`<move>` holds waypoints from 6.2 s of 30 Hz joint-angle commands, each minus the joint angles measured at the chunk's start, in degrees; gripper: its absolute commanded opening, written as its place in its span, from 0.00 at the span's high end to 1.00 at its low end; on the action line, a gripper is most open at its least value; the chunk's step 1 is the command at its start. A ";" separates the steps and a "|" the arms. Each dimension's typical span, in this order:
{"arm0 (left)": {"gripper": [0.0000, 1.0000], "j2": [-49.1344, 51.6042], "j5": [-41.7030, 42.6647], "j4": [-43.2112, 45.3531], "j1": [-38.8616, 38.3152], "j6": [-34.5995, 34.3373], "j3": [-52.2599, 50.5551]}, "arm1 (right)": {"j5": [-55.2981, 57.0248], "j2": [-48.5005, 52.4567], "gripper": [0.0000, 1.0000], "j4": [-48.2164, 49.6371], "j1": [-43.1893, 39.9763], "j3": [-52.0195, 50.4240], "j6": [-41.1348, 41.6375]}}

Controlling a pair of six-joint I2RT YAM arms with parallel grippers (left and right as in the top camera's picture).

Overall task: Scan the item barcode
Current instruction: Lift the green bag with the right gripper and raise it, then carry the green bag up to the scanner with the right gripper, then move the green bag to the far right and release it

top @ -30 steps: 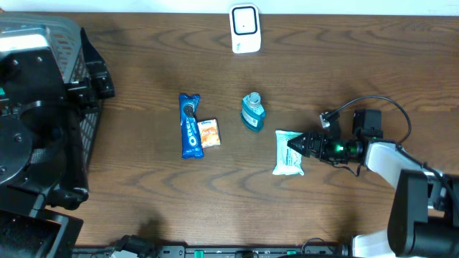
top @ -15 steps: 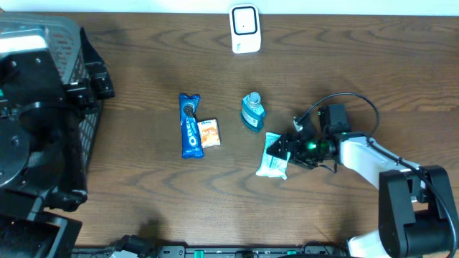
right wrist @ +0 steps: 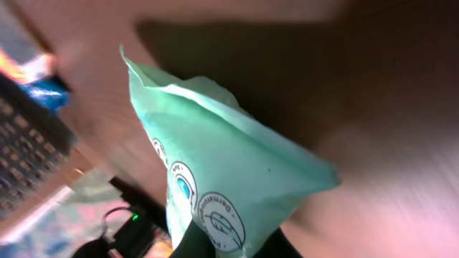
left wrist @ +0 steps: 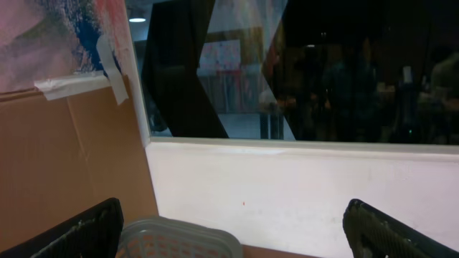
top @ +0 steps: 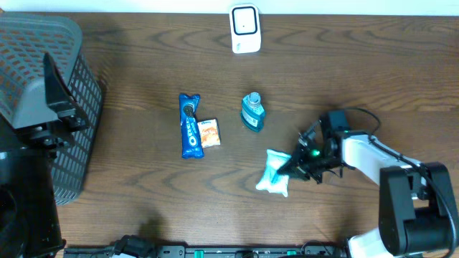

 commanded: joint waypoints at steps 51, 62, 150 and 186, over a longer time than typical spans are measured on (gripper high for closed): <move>0.02 0.63 -0.13 8.20 0.26 -8.26 -9.66 | -39.65 -7.91 0.98 -37.51 -26.23 4.35 70.77; 0.02 0.04 -0.17 15.78 0.26 -8.24 -17.55 | -38.38 -7.91 0.98 -27.02 -29.53 4.35 79.28; 0.02 -28.98 4.17 26.23 10.93 -5.05 -33.44 | 32.74 24.98 0.99 -2.78 -5.79 73.42 28.20; 0.02 -42.66 25.00 23.30 10.91 -2.38 -43.28 | 61.00 17.57 0.99 -18.86 -44.17 57.09 3.21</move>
